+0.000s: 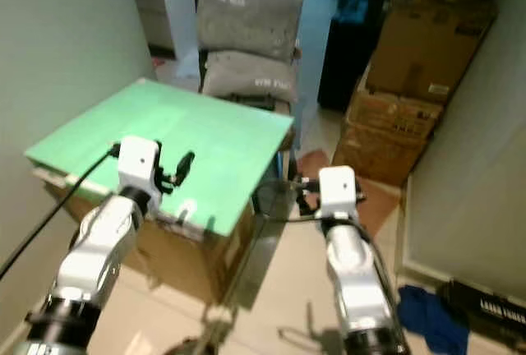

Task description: Hang keys on a hook

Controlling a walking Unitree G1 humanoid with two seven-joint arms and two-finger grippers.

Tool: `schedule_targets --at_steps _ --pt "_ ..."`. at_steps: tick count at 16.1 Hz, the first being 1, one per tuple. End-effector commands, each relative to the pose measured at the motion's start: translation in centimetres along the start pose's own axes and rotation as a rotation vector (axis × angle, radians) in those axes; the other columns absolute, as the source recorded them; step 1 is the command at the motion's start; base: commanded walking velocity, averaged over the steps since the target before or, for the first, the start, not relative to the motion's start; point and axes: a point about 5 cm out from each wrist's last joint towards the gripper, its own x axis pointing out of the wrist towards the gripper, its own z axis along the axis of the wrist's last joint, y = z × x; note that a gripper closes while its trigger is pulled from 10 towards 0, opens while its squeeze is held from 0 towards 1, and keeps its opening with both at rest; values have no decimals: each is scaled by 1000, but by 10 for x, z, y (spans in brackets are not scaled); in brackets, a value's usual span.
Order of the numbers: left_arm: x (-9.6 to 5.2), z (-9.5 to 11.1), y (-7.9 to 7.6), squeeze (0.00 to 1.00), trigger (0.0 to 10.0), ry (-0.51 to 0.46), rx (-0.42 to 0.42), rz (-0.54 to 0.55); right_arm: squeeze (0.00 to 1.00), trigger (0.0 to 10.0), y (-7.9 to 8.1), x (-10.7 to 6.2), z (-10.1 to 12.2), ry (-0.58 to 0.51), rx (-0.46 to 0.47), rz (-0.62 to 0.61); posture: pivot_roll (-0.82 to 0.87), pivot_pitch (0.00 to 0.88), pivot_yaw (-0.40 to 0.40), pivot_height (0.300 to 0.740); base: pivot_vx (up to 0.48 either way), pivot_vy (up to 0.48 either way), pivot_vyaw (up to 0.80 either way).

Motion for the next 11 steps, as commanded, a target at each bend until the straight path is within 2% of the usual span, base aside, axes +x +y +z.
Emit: schedule_targets --at_steps 1,4,5,11 --pt "4 4 -3 0 10000 -11 15 -26 0 10000 1 2 3 -17 -14 11 -25 0 69 699 0 469 0" --pt "5 6 -7 0 10000 -19 46 -52 0 10000 1 2 2 -14 -17 8 -29 0 74 699 0 439 0" --pt "6 6 -8 0 10000 -18 46 -53 0 10000 1 1 -1 -5 -15 1 -30 0 78 699 307 368 0" --pt "12 5 -9 0 10000 -6 75 -38 0 10000 -1 0 -8 18 -20 -18 -36 0 85 699 0 0 0"
